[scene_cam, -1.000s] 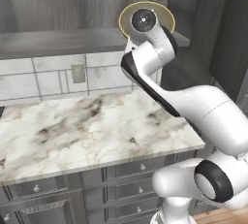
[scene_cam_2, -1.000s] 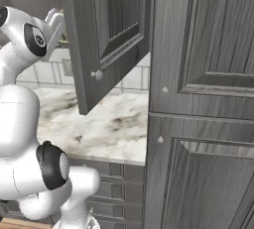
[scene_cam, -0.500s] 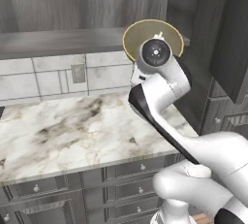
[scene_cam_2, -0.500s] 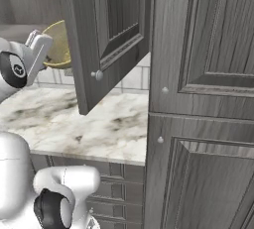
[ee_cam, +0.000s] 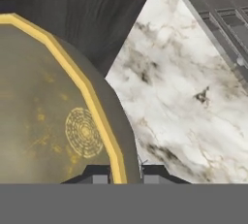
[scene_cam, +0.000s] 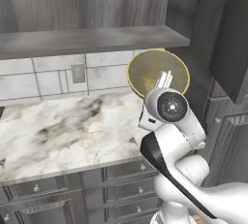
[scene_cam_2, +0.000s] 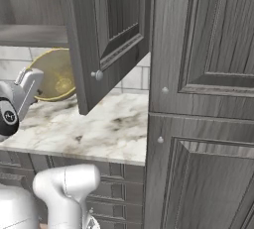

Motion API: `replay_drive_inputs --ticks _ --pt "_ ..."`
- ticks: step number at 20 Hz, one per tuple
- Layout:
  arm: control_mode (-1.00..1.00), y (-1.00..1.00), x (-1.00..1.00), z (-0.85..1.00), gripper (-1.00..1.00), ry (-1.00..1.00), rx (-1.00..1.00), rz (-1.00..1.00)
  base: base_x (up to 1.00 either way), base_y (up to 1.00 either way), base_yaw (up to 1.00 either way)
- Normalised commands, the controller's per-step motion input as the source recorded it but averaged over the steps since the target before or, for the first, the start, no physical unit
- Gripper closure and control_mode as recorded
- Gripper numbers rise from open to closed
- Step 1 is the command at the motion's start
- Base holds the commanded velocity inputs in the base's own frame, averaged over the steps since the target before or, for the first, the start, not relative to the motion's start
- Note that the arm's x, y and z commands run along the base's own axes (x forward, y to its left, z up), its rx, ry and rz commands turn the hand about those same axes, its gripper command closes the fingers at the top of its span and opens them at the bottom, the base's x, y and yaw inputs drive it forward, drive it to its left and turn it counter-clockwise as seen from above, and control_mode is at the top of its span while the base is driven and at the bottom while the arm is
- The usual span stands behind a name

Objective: Move the bowls from the cabinet to the plates on the dining table.

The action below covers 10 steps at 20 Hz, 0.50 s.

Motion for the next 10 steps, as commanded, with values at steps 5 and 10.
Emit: replay_drive_inputs --ticks 5,10 --pt "-1.00 0.00 -0.54 -0.48 1.00 0.00 -0.01 0.05 0.00 0.00 0.00" --pt "-1.00 0.00 -0.47 -0.39 1.00 0.00 0.00 0.03 0.00 0.00 0.00"
